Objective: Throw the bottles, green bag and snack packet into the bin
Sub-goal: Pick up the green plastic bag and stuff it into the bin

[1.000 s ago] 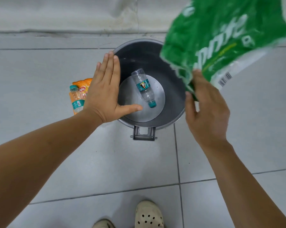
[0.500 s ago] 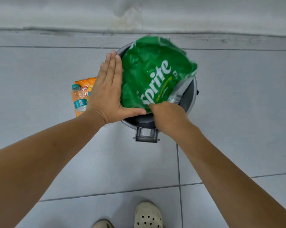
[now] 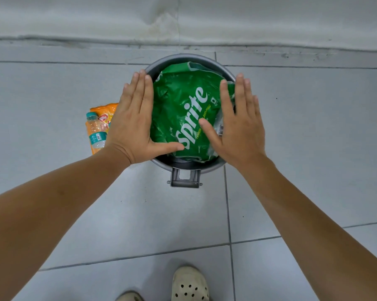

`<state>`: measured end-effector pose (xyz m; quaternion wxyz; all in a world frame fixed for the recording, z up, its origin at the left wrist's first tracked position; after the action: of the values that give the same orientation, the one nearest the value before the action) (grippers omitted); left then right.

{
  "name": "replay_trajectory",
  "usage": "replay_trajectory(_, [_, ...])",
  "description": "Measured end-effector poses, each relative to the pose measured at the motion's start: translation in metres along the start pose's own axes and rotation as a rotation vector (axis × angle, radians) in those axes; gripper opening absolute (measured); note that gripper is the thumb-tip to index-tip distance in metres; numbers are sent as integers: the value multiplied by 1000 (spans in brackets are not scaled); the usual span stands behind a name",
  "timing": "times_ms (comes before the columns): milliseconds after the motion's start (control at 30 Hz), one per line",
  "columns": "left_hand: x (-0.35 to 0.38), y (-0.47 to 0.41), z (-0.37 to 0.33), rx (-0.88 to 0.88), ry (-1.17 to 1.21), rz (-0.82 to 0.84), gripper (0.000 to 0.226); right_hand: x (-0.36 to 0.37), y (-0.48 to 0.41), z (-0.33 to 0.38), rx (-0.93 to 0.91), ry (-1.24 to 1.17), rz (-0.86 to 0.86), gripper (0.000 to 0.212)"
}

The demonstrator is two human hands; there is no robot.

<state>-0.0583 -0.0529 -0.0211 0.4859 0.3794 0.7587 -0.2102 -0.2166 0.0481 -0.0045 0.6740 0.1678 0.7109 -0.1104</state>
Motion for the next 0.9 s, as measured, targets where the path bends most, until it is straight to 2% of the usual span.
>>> replay_trajectory(133, [0, 0, 0, 0, -19, 4, 136, 15, -1, -5, 65, -9, 60, 89])
replay_trajectory(467, [0, 3, 0, -15, -43, 30, 127, 21, -2, -4, 57, 16, 66, 92])
replay_trajectory(600, [-6, 6, 4, -5, 108, -81, 108, 22, -3, -3, 53, 20, 61, 94])
replay_trajectory(667, [-12, 12, 19, -100, 271, -233, 90, 21, -3, -4, 54, 26, 55, 94])
replay_trajectory(767, [-7, 33, 63, -393, 442, -409, 77, 22, -3, -4, 48, 38, 50, 95])
replay_trajectory(833, [3, 48, 88, -500, 380, -399, 72, 22, -3, -4, 43, 43, 40, 94])
replay_trajectory(900, [17, 56, 103, -533, 230, -299, 62, 22, -4, -4, 44, 50, 32, 93])
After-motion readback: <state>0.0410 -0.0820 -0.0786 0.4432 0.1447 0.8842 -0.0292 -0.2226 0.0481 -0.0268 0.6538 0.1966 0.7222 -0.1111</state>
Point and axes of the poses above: each hand's wrist, its own y-axis away from the middle knuckle, its own x-axis out of the palm, z = x × y, the point moved 8 cm from there along -y, towards the middle knuckle, and after that the axes turned 9 degrees about y, right-handed, at the moved point
